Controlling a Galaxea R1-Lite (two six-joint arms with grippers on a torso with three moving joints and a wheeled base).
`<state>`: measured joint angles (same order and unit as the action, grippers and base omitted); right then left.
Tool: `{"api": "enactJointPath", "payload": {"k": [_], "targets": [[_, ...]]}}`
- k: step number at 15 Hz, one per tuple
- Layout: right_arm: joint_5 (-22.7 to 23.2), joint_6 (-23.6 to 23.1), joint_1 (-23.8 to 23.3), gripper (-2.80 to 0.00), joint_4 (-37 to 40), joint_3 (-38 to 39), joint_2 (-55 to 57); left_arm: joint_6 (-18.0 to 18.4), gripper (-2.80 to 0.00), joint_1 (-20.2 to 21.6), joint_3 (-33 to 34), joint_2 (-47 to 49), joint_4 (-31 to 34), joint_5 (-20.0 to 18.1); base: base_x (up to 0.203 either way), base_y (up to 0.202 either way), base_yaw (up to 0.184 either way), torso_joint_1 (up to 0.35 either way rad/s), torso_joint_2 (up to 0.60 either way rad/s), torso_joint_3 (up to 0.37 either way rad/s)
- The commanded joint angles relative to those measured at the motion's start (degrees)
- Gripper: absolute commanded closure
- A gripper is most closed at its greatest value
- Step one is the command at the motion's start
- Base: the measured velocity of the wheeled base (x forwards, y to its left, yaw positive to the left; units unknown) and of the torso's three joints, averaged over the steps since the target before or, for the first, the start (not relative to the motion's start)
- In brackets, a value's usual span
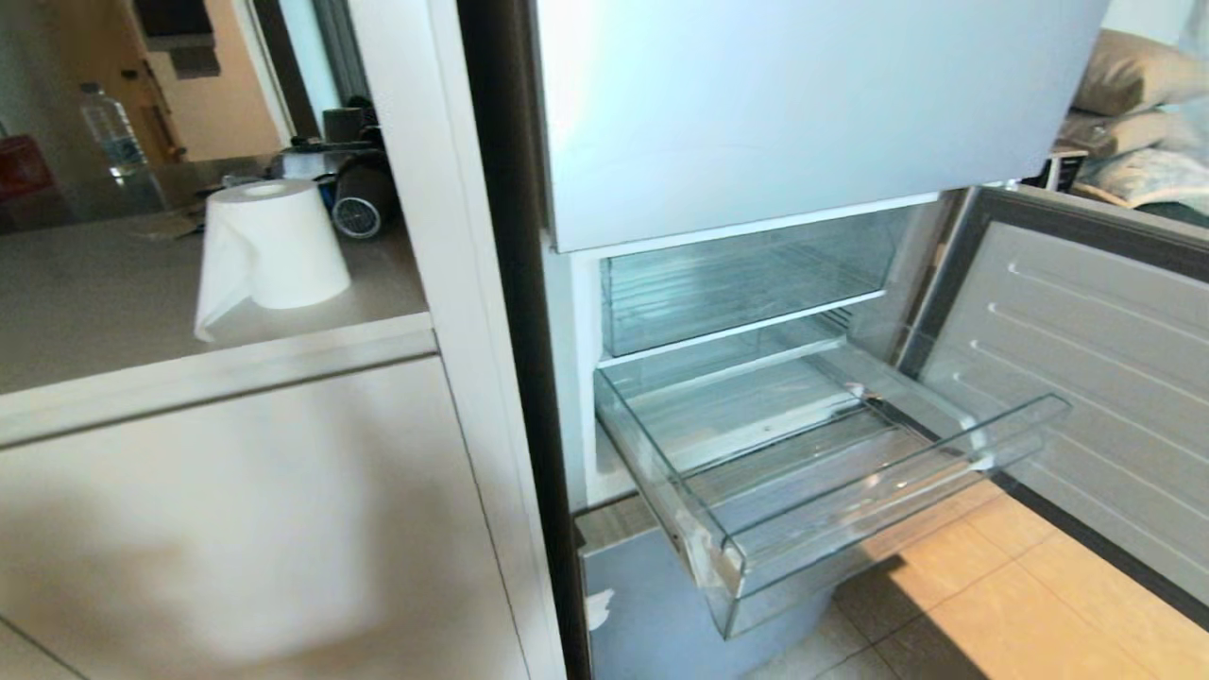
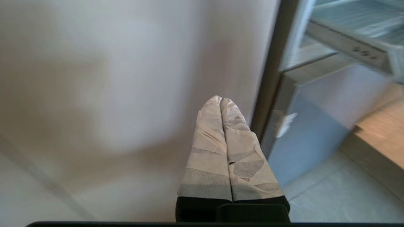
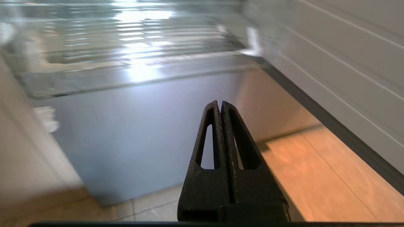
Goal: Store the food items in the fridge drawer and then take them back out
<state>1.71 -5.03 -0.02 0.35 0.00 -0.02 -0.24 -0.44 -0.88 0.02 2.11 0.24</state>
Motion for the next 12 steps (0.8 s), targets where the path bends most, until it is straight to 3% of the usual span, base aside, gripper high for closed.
{"api": "enactJointPath", "payload": {"k": [1, 9, 12], "targets": [[0.1, -0.1, 0.0, 0.0, 0.0, 0.0, 0.0, 0.0, 0.0, 0.0, 0.0, 0.0, 0.0, 0.0, -0.003, 0.005, -0.176, 0.005, 0.01, 0.0], [0.1, 1.3, 0.0, 0.0, -0.1, 0.0, 0.0, 0.0, 0.0, 0.0, 0.0, 0.0, 0.0, 0.0, -0.003, 0.007, -0.176, 0.004, 0.0, 0.001], [0.1, 0.6, 0.0, 0.0, 0.0, 0.0, 0.0, 0.0, 0.0, 0.0, 0.0, 0.0, 0.0, 0.0, -0.001, 0.002, -0.08, 0.0, 0.0, 0.0]]}}
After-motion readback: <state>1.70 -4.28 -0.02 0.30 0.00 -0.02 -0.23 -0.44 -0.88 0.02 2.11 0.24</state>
